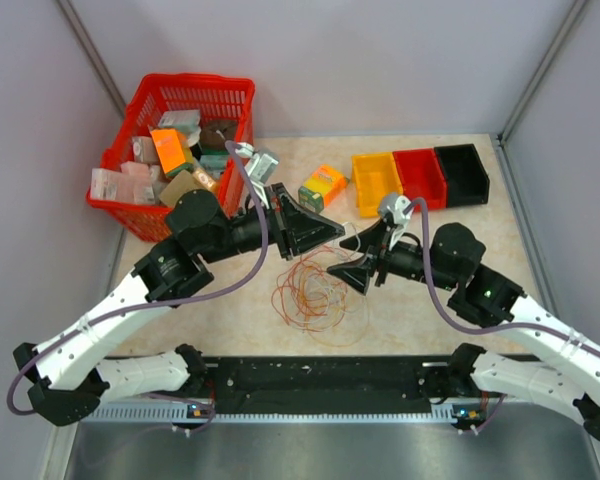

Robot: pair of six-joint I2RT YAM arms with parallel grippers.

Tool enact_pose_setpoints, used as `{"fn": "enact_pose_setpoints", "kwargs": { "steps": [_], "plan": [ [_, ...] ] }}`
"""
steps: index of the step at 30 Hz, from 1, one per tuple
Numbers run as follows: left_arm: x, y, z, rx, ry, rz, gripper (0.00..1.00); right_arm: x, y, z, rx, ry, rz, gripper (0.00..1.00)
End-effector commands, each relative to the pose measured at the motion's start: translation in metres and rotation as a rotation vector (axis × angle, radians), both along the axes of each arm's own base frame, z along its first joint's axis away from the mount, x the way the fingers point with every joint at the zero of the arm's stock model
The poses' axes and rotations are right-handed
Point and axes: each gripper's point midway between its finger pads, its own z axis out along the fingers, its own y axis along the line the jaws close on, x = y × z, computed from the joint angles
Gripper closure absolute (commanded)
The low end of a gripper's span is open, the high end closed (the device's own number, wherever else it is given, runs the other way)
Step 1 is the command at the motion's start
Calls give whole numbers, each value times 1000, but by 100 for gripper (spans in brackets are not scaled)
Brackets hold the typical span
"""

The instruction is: Untangle the cables

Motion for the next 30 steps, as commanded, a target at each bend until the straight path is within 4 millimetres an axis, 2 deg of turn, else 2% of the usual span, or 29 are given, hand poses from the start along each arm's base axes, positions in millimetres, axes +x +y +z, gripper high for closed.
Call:
{"fn": "enact_pose_setpoints", "kwargs": {
  "steps": [1,4,7,8,10,13,16,19,20,21,23,24,25,27,30],
  "plan": [
    [3,2,27,-106,2,9,100,4,-2,9,66,27,-37,32],
    [11,1,20,-99,46,31,100,10,-1,12,88,56,-69,37],
    [15,0,12,-94,87,27,100,7,7,20,125,51,-27,38],
    [15,-1,16,-116,78,16,100,7,8,22,130,45,-21,40],
    [17,-1,15,-118,87,13,100,11,7,25,134,40,-43,49],
    [19,0,15,-117,85,17,100,13,2,26,139,35,-74,70],
    [26,2,14,-110,73,53,100,19,-3,17,130,57,-122,99],
    [37,6,11,-91,46,117,100,28,-15,12,148,88,-214,100],
    [41,7,3,-67,53,141,100,33,-20,12,160,99,-258,100],
    [47,10,-2,-47,47,172,93,38,-26,7,146,121,-309,100],
    [59,18,-10,-6,21,254,59,56,-47,3,119,149,-467,100],
    [65,23,-13,16,1,299,45,65,-59,-1,86,163,-543,100],
    [71,29,-17,31,-11,345,36,74,-72,-2,60,175,-615,100],
    [81,41,-21,50,-49,422,22,89,-96,-6,4,206,-714,100],
    [86,50,-26,70,-75,465,17,118,-137,-3,-9,243,-854,100]
  ]
}}
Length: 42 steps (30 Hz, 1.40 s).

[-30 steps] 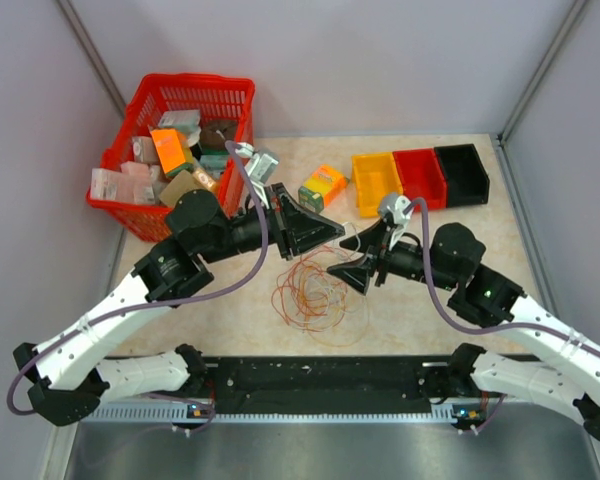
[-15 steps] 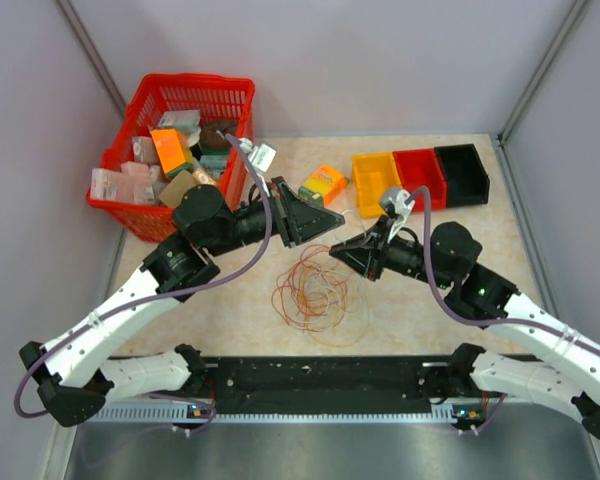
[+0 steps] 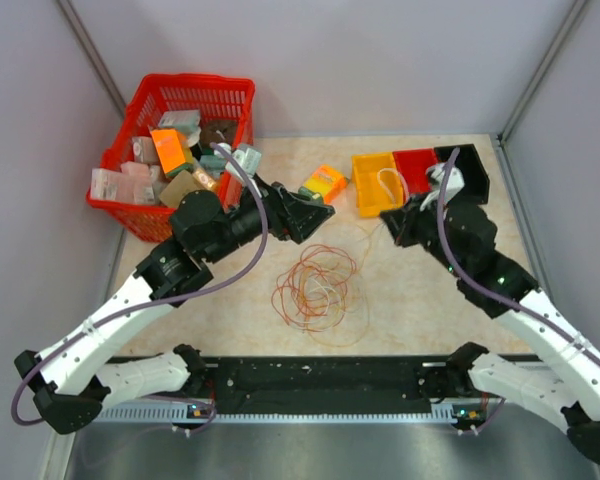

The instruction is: Untangle the cables

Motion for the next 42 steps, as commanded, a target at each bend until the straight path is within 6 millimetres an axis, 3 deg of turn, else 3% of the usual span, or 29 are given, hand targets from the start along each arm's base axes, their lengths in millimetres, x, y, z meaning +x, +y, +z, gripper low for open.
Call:
{"fn": "enact_pose_setpoints", "kwargs": {
  "steps": [1,6,11,13,21,25,28,32,35,42],
  "plan": [
    [16,26,1,44,-100,137,16,45,-78,15,-33,56,-310,100],
    [9,26,-29,105,-84,97,17,101,-148,19,-110,80,-540,100],
    [3,28,-65,174,-61,64,17,161,-200,20,-138,57,-691,100],
    [-2,26,-71,184,-55,34,17,183,-218,23,-148,34,-731,100],
    [-24,19,-91,193,-35,-91,16,248,-256,31,-266,-33,-819,100],
    [-26,16,-95,206,-50,-119,16,266,-258,41,-272,-60,-815,100],
    [-25,13,-96,212,-60,-130,16,264,-254,65,-239,-111,-798,100],
    [-24,9,-97,211,-58,-151,16,263,-261,78,-257,-135,-826,100],
    [-26,8,-99,206,-56,-164,16,264,-266,72,-283,-128,-839,100],
    [-30,7,-98,198,-58,-188,16,288,-282,17,-346,-33,-839,100]
  ]
}}
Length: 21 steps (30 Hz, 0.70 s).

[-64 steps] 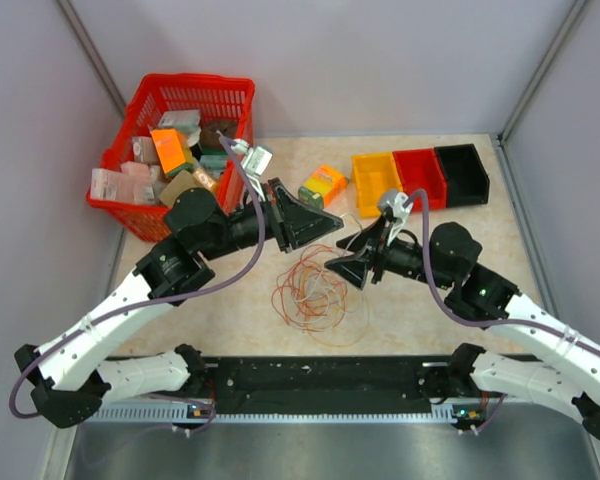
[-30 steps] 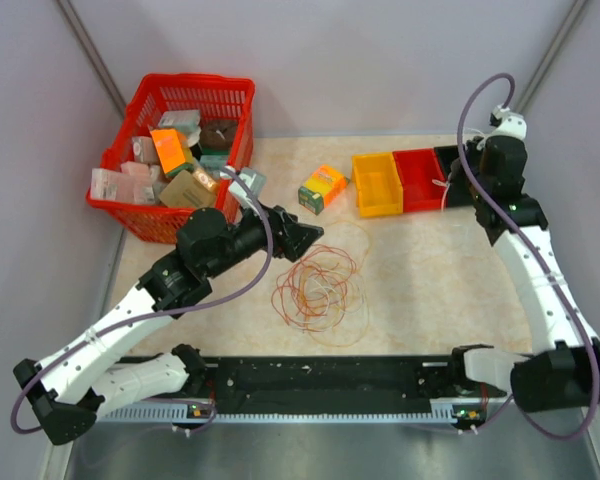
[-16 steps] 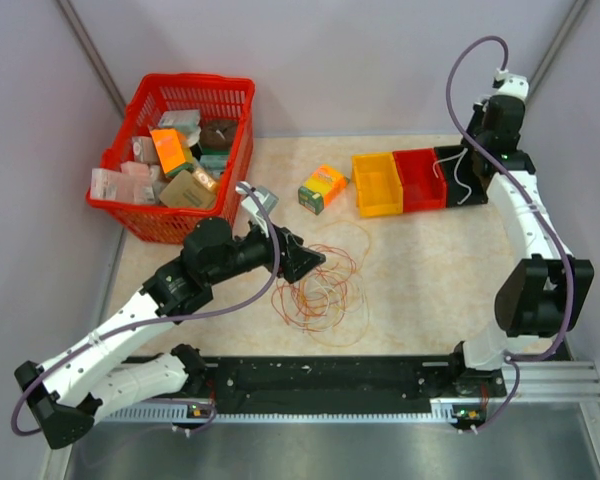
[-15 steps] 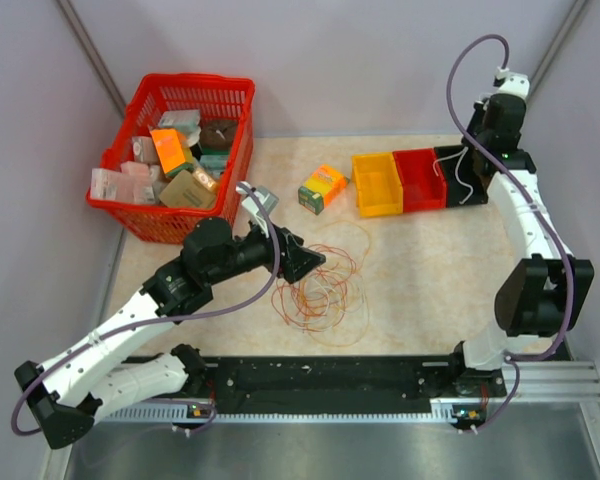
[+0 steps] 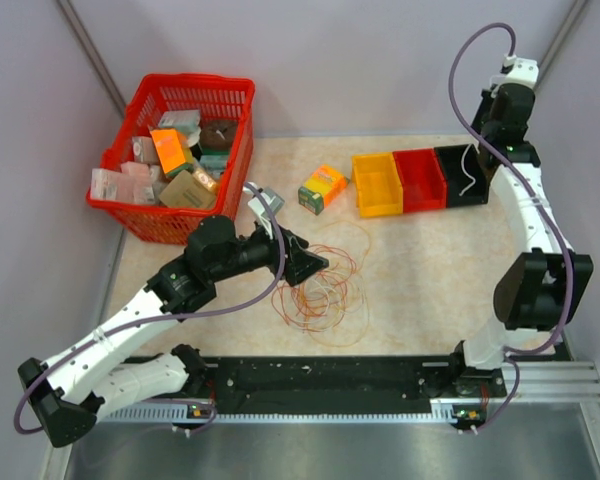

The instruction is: Untangle the cables

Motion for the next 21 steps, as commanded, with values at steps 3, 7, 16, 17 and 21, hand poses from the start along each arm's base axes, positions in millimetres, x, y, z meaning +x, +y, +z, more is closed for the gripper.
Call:
{"fn": "enact_pose_setpoints", "kwargs": {
  "steps": [3,7,16,17,21],
  "plan": [
    [-1,-4,11,-38,-46,-29,16,31,-21,-33,-34,41,-16,100],
    [1,-5,6,-26,-35,-28,16,51,-19,-55,-40,73,22,100],
    [8,-4,-1,-3,-28,-5,17,106,-17,-89,-67,74,70,100],
    [8,-3,-2,3,-25,1,17,110,-19,-90,-85,77,74,100],
    [12,-2,-4,9,-27,12,17,125,-22,-82,-108,33,67,100]
  ]
}}
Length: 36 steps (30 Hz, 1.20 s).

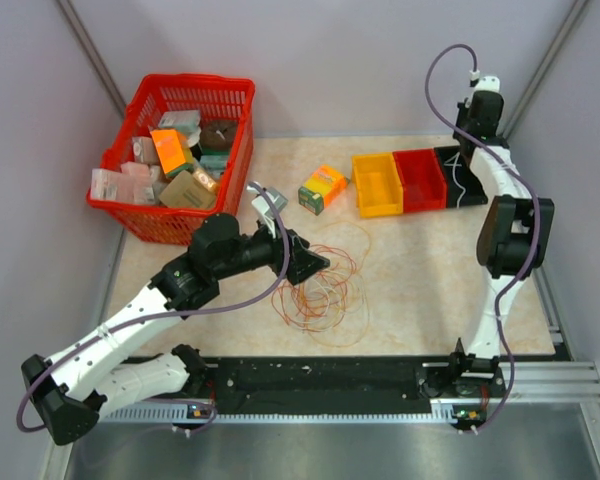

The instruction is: Untangle the cables

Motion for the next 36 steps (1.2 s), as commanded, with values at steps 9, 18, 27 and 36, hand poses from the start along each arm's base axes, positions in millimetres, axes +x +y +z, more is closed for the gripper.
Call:
{"fn": "enact_pose_setpoints", "kwargs": {
  "steps": [9,18,27,36],
  "plan": [
    [12,-2,-6,6,-14,21,17,47,-9,58,-74,-185,28,100],
    [13,-4,-6,-8,-9,9,17,49,-7,52,-3,-172,32,100],
    [7,-1,-4,-21,-10,-3,18,17,-6,28,35,-163,18,100],
    [-1,-1,0,-51,-4,-29,18,-34,-14,4,163,16,-102,100]
  ]
}}
